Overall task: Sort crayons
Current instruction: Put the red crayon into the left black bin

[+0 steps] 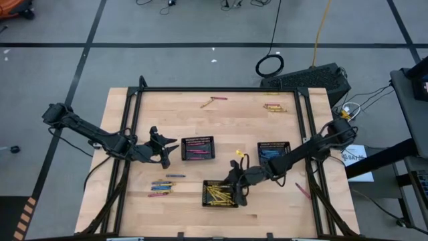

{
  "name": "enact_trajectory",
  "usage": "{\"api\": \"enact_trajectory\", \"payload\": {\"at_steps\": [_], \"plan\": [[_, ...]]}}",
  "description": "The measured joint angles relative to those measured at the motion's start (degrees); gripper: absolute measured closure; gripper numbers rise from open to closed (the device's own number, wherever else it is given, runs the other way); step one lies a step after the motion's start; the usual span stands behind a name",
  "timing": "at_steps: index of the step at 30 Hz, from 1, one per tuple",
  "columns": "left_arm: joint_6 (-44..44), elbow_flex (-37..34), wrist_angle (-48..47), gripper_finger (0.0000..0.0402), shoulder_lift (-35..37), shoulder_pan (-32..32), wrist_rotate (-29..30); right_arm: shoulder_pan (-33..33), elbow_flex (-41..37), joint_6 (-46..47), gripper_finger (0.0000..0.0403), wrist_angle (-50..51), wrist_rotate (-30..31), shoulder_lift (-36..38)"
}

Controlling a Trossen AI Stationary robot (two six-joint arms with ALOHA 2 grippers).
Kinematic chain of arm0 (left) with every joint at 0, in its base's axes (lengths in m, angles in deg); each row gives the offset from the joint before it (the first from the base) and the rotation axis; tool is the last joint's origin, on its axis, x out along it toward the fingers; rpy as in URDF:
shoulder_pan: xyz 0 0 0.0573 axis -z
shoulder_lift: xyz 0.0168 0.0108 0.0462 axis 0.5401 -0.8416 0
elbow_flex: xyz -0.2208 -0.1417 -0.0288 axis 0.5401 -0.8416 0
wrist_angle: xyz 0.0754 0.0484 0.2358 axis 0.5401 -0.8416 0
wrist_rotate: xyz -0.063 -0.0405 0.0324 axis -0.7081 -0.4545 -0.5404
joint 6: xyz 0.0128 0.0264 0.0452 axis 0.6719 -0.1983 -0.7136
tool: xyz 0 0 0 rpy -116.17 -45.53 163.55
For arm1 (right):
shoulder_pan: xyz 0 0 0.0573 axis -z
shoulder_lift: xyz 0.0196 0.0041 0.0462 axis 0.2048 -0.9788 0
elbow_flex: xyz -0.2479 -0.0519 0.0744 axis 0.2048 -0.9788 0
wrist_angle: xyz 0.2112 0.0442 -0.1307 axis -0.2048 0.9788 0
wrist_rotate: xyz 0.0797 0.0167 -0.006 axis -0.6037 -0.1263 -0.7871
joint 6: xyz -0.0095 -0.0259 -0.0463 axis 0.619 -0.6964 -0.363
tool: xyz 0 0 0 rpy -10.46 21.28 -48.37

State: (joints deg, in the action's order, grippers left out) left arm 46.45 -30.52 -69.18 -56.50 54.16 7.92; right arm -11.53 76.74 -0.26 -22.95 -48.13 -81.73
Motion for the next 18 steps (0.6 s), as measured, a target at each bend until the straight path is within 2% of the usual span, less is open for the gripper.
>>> {"api": "enact_trajectory", "payload": {"at_steps": [5,8,13,16,18], "plan": [[0.02,0.00,0.02,0.0288,0.00,0.00,0.01,-1.62,0.02,1.82,0.0285,11.32,0.01,7.89],[0.04,0.00,0.13,0.0288,0.00,0.01,0.01,-3.17,0.02,7.45,0.0295,21.44,-0.12,13.11],[0.07,0.00,0.16,0.0288,0.00,0.00,0.01,-5.47,0.04,24.80,0.0312,42.23,0.01,19.82],[0.07,0.00,0.15,0.0288,0.00,-0.01,0.00,-7.02,0.02,35.98,0.0318,58.40,-0.14,21.12],[0.09,0.00,0.19,0.0288,0.00,0.01,0.01,-7.89,0.02,42.76,0.0318,67.39,-2.37,21.09]]}}
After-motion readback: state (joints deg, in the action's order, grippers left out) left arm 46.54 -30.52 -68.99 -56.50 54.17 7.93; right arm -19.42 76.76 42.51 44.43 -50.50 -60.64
